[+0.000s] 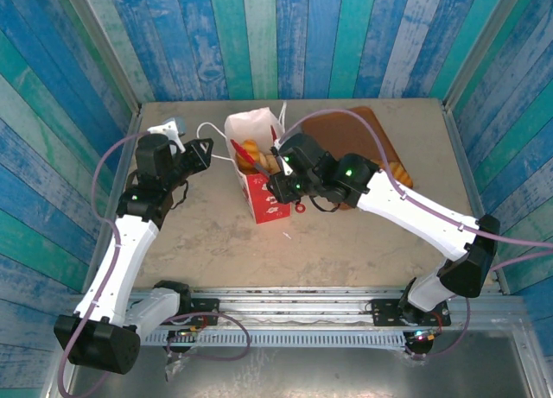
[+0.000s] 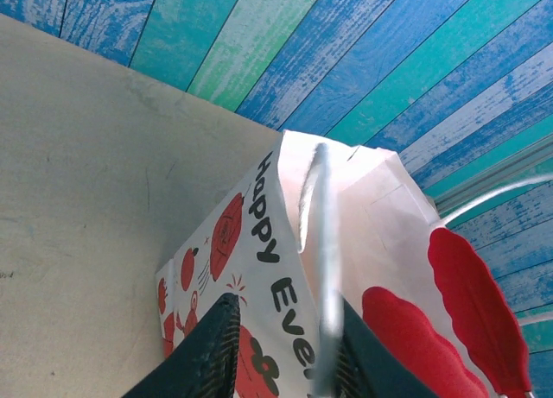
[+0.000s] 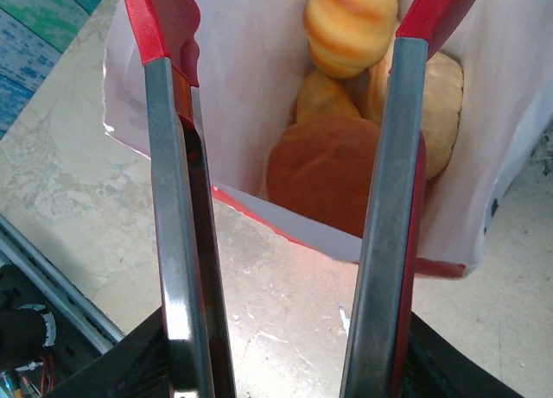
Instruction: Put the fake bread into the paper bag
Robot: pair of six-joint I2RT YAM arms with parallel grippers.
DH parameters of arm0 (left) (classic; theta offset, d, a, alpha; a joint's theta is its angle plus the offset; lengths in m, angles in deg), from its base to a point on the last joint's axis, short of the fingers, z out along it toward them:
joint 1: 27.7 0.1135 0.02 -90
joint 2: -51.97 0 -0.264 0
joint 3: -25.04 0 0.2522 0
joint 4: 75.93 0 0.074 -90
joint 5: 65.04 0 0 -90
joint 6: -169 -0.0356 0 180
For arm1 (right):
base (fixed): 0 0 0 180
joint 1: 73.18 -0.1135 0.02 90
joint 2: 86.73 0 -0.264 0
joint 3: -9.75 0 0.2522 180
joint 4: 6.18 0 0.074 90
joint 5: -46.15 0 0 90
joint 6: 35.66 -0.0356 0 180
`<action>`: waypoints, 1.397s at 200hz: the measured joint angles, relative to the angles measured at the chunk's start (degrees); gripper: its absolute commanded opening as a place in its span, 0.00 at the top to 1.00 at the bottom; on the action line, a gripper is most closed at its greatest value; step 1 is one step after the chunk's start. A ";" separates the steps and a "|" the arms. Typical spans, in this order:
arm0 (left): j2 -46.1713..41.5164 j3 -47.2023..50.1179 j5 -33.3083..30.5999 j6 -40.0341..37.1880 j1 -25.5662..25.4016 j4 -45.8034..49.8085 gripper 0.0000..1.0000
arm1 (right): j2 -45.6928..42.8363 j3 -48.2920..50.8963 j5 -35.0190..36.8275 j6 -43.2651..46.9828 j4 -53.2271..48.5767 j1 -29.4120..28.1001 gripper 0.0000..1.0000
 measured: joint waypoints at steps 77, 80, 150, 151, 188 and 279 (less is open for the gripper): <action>0.02 -0.02 -0.04 -0.07 0.02 0.09 0.62 | -2.45 -1.90 -0.74 3.04 1.84 0.07 0.49; 0.02 -0.02 -0.07 -0.07 0.02 0.11 0.61 | -2.51 -2.14 -0.74 3.19 1.86 0.07 0.49; 0.00 -5.92 -1.97 -3.65 0.02 3.58 0.25 | -2.62 -11.56 -0.85 6.91 2.89 1.11 0.49; 0.00 -5.99 -2.08 -3.82 0.00 3.61 0.24 | -2.62 -11.67 -0.83 6.95 2.89 1.16 0.49; -1.27 -7.08 -4.22 -5.44 0.02 4.28 0.03 | -3.08 -15.85 -1.09 8.37 2.97 3.23 0.49; -8.68 -7.08 -10.47 -7.37 0.02 7.17 0.06 | -10.14 -17.09 -1.05 9.53 2.99 10.40 0.48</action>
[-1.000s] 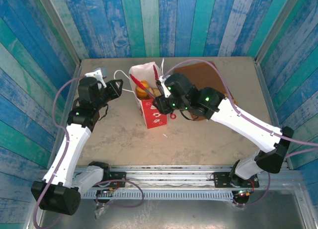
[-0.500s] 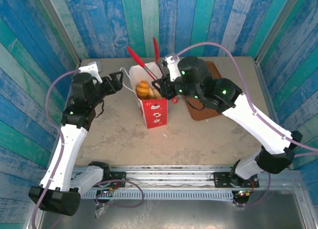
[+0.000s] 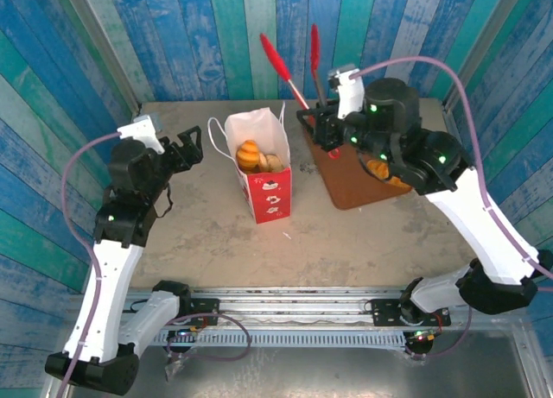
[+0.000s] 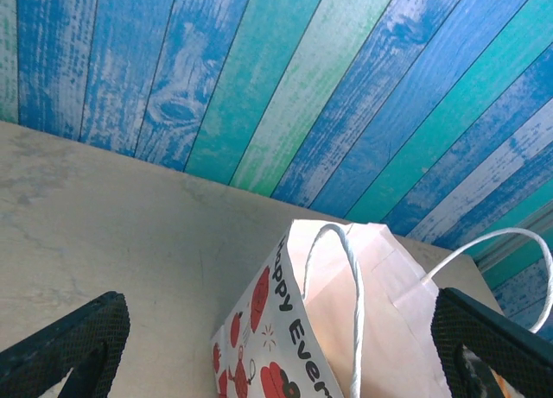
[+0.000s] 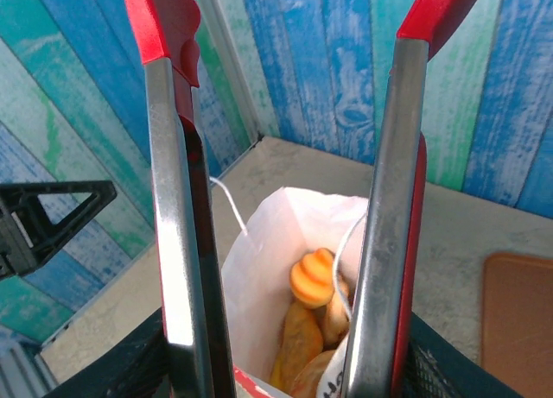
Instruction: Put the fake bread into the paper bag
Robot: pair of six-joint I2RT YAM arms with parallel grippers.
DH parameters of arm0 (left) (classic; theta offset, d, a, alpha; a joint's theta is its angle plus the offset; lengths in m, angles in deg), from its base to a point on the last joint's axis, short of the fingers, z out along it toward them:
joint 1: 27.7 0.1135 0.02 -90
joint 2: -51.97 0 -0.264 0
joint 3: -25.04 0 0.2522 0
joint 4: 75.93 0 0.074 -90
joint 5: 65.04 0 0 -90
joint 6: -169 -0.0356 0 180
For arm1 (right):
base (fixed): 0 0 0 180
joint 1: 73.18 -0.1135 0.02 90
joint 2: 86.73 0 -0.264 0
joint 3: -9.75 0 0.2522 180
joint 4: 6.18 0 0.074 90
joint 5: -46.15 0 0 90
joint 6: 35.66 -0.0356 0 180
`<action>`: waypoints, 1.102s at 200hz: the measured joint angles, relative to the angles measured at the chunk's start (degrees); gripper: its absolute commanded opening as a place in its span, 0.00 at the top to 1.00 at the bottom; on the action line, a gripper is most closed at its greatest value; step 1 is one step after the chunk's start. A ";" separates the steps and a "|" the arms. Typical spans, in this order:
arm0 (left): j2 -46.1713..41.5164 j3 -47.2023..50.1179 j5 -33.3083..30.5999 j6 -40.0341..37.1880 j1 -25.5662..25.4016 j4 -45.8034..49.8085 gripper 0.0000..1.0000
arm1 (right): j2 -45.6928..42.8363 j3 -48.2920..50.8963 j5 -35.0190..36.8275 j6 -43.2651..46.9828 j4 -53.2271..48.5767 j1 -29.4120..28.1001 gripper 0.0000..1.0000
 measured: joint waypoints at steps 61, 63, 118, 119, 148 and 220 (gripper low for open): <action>-3.69 1.42 -2.25 -0.20 0.00 0.74 0.06 | -9.46 8.81 0.83 -1.44 -0.20 7.91 0.48; -3.76 1.53 -2.27 -0.20 0.00 0.81 0.06 | -9.75 9.27 0.83 -1.57 -0.22 8.24 0.48; -6.97 4.87 -5.09 -0.37 0.00 2.56 0.06 | -14.03 19.50 0.87 -4.70 -3.06 17.11 0.48; -7.04 4.94 -5.22 -0.39 0.00 2.56 0.06 | -14.03 19.61 0.90 -4.72 -3.15 17.20 0.48; -10.16 7.58 -7.30 -0.63 0.00 2.12 0.06 | -13.70 23.19 2.12 -5.88 -8.26 19.23 0.48; -11.98 11.32 -9.73 -1.49 0.00 -0.44 0.06 | -7.28 27.23 1.40 -2.67 -21.99 27.85 0.48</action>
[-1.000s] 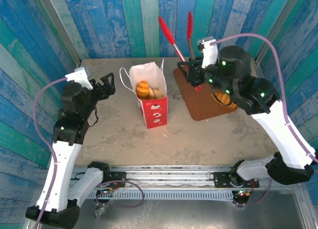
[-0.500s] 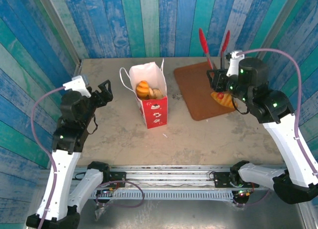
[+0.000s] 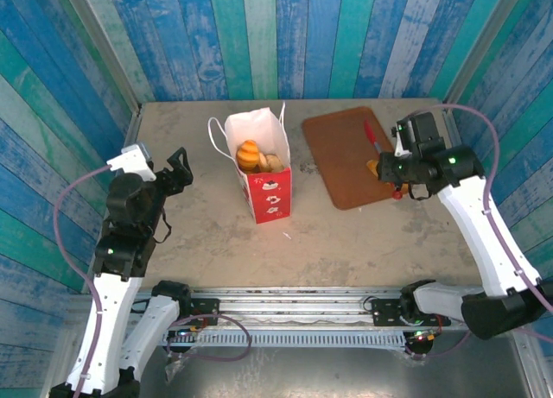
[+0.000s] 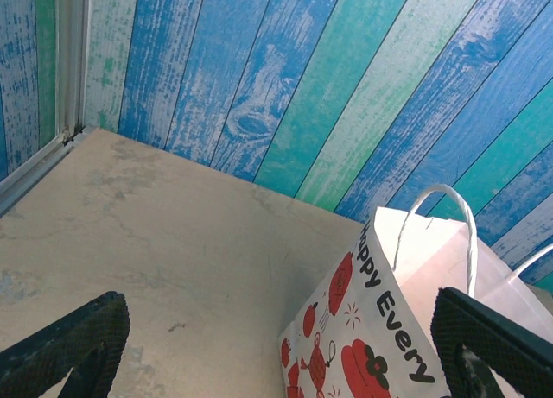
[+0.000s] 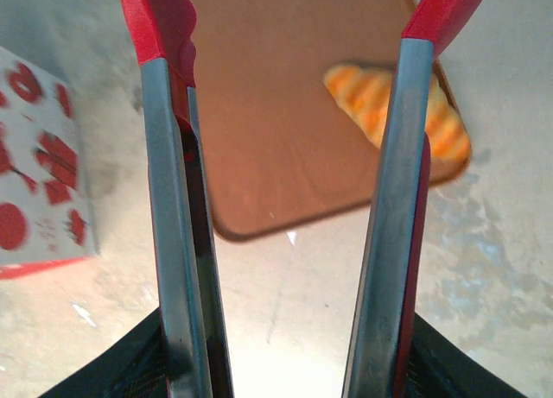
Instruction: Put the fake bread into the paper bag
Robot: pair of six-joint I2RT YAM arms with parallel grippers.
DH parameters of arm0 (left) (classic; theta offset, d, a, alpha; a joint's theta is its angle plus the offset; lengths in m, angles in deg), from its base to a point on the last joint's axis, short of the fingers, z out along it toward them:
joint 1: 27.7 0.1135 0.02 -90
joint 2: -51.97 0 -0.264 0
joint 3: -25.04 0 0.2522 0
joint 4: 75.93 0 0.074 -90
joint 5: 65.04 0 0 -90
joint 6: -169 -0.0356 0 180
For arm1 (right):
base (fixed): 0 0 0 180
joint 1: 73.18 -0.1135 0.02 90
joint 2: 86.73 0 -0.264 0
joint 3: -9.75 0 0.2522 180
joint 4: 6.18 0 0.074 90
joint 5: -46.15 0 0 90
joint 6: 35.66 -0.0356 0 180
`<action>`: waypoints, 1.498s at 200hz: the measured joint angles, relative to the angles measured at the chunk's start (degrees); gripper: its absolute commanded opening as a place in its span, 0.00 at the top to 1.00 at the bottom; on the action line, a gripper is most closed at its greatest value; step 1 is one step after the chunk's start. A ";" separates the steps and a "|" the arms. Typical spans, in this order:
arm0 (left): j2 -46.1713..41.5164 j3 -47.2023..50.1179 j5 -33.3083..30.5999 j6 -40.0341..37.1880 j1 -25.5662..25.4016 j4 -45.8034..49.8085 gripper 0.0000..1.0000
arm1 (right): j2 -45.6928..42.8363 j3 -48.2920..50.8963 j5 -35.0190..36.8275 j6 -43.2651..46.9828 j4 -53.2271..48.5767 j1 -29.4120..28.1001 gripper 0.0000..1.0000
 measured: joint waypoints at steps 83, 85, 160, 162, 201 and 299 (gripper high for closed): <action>0.07 0.22 -0.63 -1.49 -0.02 -0.81 0.06 | 8.76 1.60 -2.54 4.94 -7.06 8.70 0.41; 0.07 0.24 -0.66 -1.51 -0.02 -0.81 0.06 | 8.76 1.81 -2.56 5.09 -7.08 8.85 0.41; 0.20 0.24 -1.05 -2.01 0.00 -0.81 0.06 | 11.65 6.40 -2.99 7.93 -8.04 11.74 0.40; 0.22 0.24 -1.05 -2.01 0.00 -0.81 0.06 | 11.74 6.45 -3.06 8.07 -8.04 11.76 0.40; 0.33 0.24 -1.07 -2.01 0.00 -0.79 0.06 | 13.38 6.56 -3.85 9.46 -7.80 12.02 0.40; 0.46 0.24 -1.66 -1.99 0.00 -0.72 0.06 | 21.73 5.68 -3.76 12.94 -5.92 13.18 0.50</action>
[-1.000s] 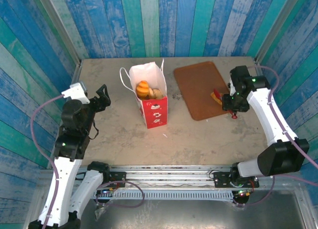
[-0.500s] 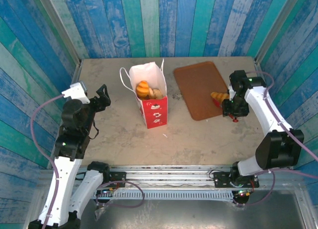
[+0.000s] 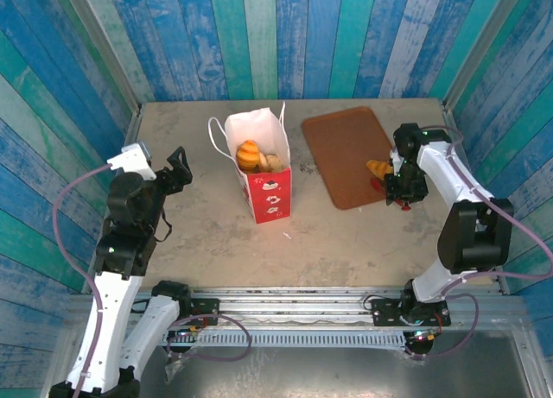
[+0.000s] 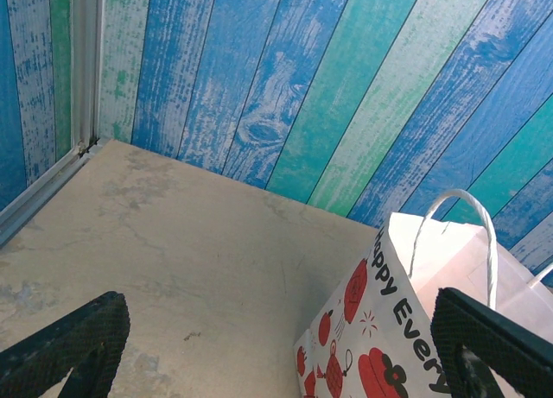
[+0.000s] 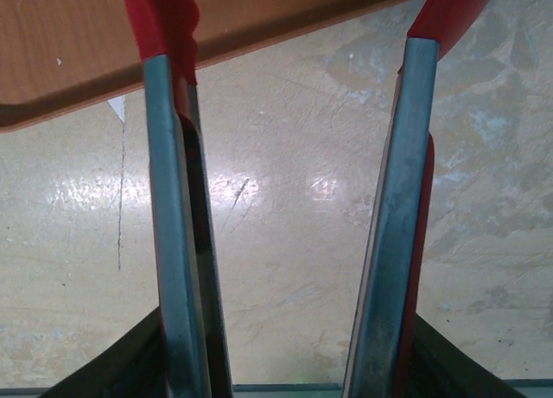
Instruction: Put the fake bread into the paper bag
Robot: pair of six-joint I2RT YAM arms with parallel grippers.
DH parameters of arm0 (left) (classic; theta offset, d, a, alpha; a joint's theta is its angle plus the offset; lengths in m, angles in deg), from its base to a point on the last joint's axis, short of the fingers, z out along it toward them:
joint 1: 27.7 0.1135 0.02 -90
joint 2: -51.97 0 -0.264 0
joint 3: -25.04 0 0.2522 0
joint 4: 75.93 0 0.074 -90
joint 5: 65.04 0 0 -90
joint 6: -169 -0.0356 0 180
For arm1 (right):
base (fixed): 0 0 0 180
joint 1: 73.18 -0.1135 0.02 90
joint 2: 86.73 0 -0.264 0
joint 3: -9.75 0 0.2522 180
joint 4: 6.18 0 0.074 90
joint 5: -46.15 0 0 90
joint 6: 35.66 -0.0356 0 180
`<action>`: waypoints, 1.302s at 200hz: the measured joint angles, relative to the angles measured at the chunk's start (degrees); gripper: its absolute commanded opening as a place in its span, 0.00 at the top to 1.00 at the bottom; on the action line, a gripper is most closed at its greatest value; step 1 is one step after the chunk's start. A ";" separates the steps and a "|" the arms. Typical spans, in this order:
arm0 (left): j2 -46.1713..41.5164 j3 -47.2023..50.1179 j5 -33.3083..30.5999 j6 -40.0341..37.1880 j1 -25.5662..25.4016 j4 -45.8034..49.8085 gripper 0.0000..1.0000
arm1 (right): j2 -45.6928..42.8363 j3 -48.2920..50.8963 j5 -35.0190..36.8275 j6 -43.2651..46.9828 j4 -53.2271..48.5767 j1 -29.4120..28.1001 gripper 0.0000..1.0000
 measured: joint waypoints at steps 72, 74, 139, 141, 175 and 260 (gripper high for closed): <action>1.40 0.00 -0.26 0.11 0.00 0.00 0.06 | 2.23 -2.47 1.20 1.77 1.09 0.52 0.54; 1.44 0.00 -0.26 0.11 0.00 -0.02 0.06 | 2.32 -2.56 1.25 1.84 1.11 0.52 0.53; 2.14 0.00 -0.26 0.83 0.00 -0.02 0.06 | 2.93 -4.70 1.33 3.41 1.81 0.63 0.44; 2.19 0.00 -0.26 0.83 0.00 -0.02 0.06 | 2.93 -4.76 1.33 3.48 1.79 0.63 0.44; 2.29 0.00 -0.26 0.94 0.00 -0.02 0.06 | 4.48 -6.01 1.27 4.17 1.88 0.63 0.45; 2.01 0.00 -0.68 0.94 0.00 0.50 0.06 | 8.28 -7.23 1.95 4.83 1.92 -1.49 0.71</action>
